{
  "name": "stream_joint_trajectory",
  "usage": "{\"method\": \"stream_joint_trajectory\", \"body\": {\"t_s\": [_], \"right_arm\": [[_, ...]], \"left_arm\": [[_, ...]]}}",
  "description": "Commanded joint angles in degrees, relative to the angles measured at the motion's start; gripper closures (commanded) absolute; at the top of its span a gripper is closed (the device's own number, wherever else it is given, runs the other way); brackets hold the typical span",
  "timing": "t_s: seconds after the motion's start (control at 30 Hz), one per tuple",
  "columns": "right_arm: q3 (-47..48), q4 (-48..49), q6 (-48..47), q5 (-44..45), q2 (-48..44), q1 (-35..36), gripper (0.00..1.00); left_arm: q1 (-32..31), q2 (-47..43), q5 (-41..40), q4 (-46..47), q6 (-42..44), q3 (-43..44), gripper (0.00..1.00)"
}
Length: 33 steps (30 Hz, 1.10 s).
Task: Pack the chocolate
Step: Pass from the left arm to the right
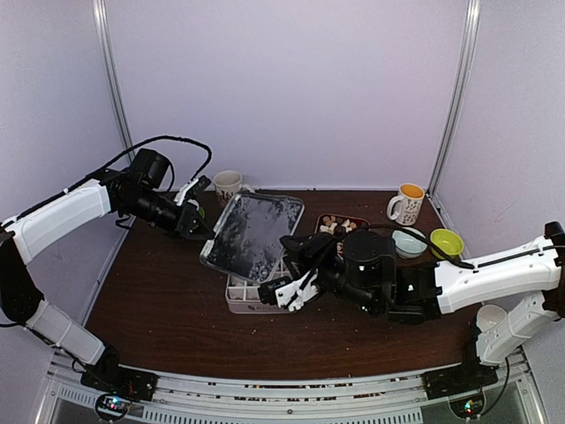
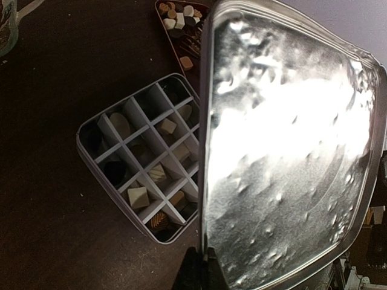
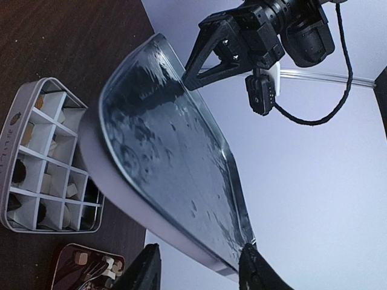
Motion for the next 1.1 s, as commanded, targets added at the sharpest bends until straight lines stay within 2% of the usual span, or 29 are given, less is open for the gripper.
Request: {"method": "stream_joint_trajectory", "body": {"t_s": [0.0,0.2,0.3,0.43,0.6,0.73,0.77,0.83,0.93,1.07], "right_arm": [[2.70,0.48,-0.58,1.65,1.42,0.57,0.63],[3.33,-0.36,-1.23,2.24,2.89,0.80,0.72],[3.53,-0.61,-1.54,2.64,3.30,0.95,0.77],[3.54,-0.80,-1.65,3.00,3.41,1.04,0.81],[3.44,-0.70,-1.18,3.03,3.09,1.03,0.90],[3.46,-0.69,0.16,3.03,2.46,1.06,0.95],[3.39,-0.76,0.52,2.91,2.29,1.00,0.95],[3.26,-1.12,1.31,2.75,1.73,1.03,0.97],[2.94,-1.54,2.79,2.66,0.86,1.06,0.97],[2.52,-1.89,5.20,1.98,-0.46,1.14,0.97]], "left_arm": [[-0.37,0.47,0.83,0.09,0.09,1.83,1.00],[-0.35,0.46,0.65,0.13,-0.48,1.82,1.00],[-0.35,0.47,0.74,0.12,-0.64,2.12,0.92],[-0.33,0.55,0.95,0.20,-0.99,2.43,0.88],[-0.33,-0.79,0.25,2.39,-1.90,2.00,0.71],[-0.35,-3.59,-1.84,5.35,-3.09,2.04,0.62],[-0.33,-4.63,-2.60,6.17,-3.11,2.12,0.58],[-0.33,-7.50,-4.74,8.01,-3.03,1.67,0.39],[-0.31,-12.23,-8.19,10.01,-2.07,1.47,0.25],[-0.37,-18.12,-14.95,11.46,0.10,1.31,0.19]]}}
